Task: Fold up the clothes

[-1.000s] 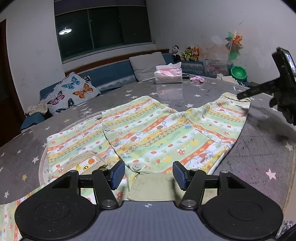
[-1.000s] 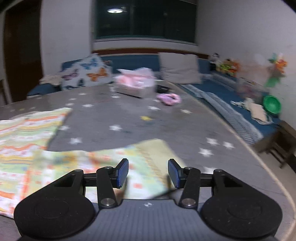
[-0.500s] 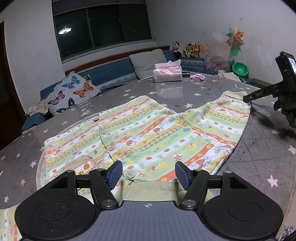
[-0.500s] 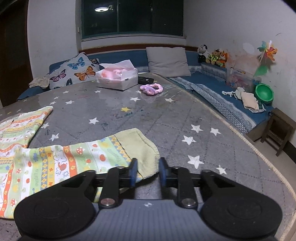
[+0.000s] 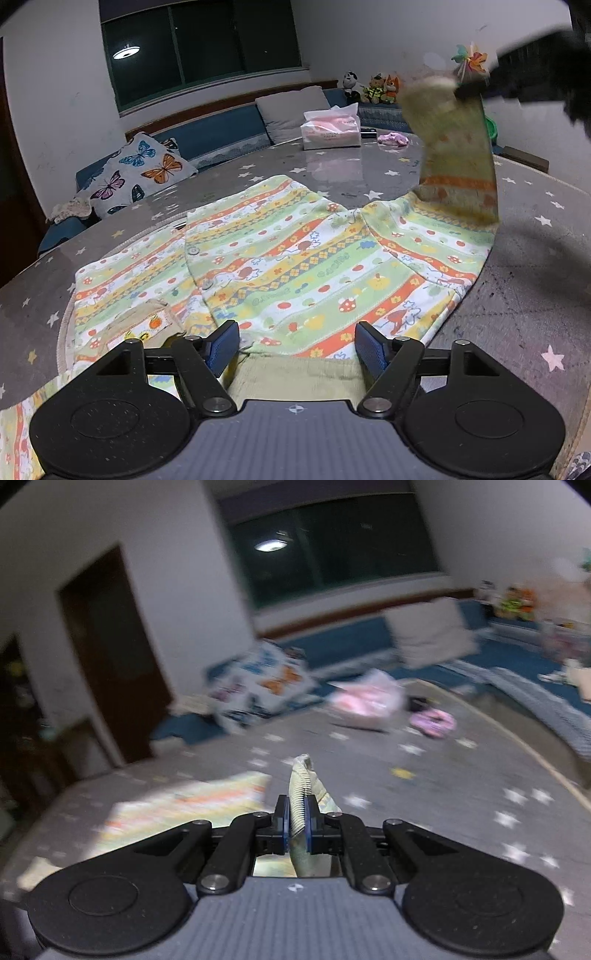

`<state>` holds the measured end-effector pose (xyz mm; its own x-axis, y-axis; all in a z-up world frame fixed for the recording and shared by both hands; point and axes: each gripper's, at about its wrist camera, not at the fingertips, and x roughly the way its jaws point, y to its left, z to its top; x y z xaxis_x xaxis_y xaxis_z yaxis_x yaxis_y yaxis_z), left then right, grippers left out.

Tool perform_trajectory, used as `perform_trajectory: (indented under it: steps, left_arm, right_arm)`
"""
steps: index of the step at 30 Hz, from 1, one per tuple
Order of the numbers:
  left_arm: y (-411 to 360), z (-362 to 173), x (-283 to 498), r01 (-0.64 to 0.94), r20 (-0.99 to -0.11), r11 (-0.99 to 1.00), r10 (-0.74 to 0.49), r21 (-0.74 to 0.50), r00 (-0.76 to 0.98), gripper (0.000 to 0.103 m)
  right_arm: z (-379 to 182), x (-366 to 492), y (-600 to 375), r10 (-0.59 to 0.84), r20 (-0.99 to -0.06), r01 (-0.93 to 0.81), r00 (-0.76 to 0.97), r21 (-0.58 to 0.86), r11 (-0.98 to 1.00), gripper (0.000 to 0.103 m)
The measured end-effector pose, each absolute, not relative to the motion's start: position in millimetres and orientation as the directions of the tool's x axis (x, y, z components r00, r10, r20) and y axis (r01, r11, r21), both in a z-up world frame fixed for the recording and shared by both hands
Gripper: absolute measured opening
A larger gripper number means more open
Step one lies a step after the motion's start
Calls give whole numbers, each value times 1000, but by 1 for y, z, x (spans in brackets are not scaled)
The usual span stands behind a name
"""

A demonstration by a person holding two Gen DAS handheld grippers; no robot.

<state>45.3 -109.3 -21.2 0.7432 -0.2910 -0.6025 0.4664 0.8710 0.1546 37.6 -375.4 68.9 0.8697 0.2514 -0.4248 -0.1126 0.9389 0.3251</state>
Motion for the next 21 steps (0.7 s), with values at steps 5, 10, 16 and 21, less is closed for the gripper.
perform_trajectory:
  steps: [5,10,16,21]
  left_arm:
    - [-93,-16,39,430,-580,891,-277,143,766,74]
    - [-71,-10,28,379,-547,916,-252,132,799,76]
    - [-41,-6,20,306,-523,946,-207,110,827,86]
    - [-24,-4,17,257,-515,961,-172,99,840,96]
  right_arm:
    - [98,46,-334,405,-358,-269,841,371,889,7]
    - [110,58,-284,515,-335,-395,789,366,843,7]
    - [102,74,-217,611,-368,-498,701,361,789,7]
    - [84,79,-173,648,-417,-547,638,346,762,9]
